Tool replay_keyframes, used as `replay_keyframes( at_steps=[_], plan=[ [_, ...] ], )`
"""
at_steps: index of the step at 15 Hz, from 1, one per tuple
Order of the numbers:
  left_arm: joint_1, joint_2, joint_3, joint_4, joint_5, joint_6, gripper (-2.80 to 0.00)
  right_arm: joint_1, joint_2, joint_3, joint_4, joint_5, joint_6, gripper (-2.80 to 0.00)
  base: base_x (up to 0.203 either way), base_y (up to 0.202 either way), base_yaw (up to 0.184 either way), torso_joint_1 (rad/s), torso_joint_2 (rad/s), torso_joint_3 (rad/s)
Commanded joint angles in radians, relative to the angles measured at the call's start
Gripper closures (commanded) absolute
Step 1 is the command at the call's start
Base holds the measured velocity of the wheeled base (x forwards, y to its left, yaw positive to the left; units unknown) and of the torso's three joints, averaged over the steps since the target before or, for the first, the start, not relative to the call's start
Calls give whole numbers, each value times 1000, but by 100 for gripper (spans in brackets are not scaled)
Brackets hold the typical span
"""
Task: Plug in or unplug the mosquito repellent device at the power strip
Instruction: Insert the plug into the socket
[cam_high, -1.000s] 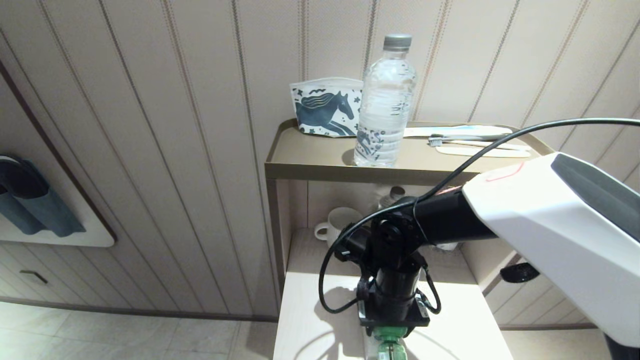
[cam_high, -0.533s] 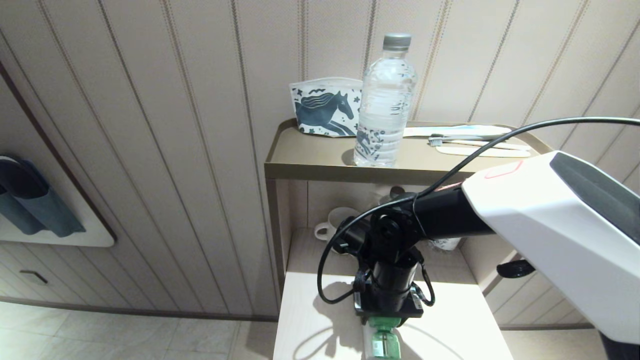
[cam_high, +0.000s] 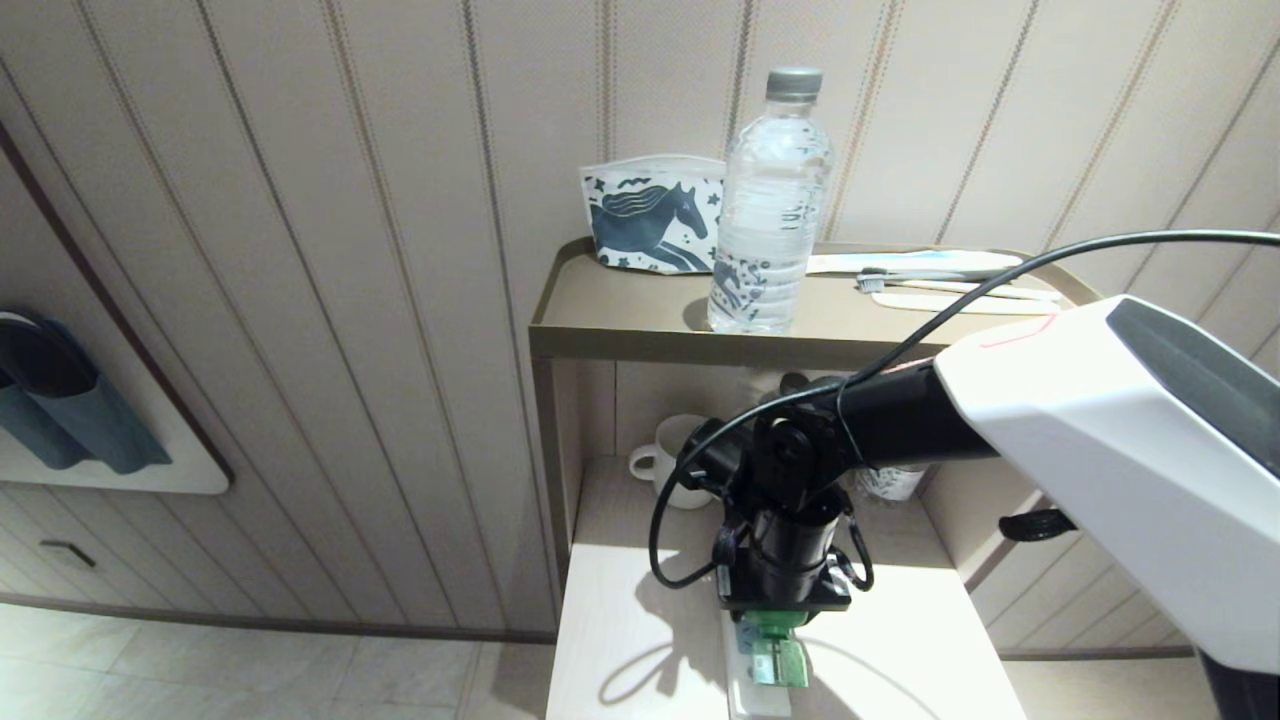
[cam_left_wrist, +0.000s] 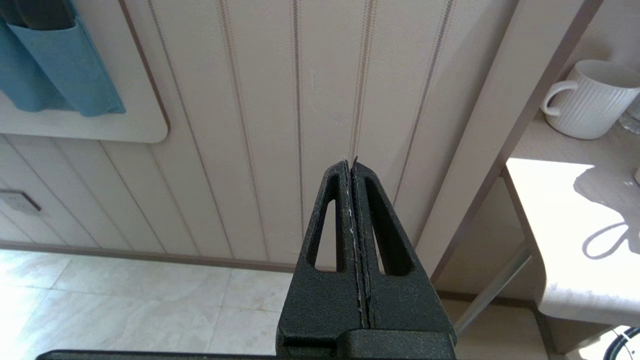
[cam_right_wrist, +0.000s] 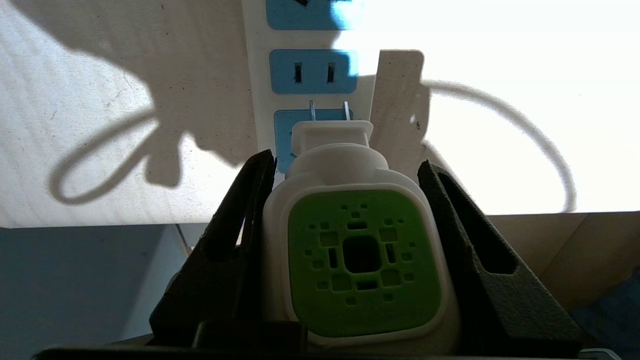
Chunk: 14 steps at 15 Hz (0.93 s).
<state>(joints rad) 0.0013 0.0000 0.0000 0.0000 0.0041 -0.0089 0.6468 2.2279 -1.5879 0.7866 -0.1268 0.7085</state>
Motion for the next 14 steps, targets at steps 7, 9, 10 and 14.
replay_keyframes(
  at_steps=[7,9,10,14],
  plan=[
    [0,2,0,0,1,0,0,1,43,-42,3,-1,-8,0,0,0,0,0,0,0],
    [0,2,0,0,1,0,0,-1,49,-42,3,-1,-9,0,0,0,0,0,0,0],
    [0,2,0,0,1,0,0,-1,50,-41,3,-1,-9,0,0,0,0,0,0,0],
    [0,2,0,0,1,0,0,-1,30,-20,5,-1,-9,0,0,0,0,0,0,0]
  ],
)
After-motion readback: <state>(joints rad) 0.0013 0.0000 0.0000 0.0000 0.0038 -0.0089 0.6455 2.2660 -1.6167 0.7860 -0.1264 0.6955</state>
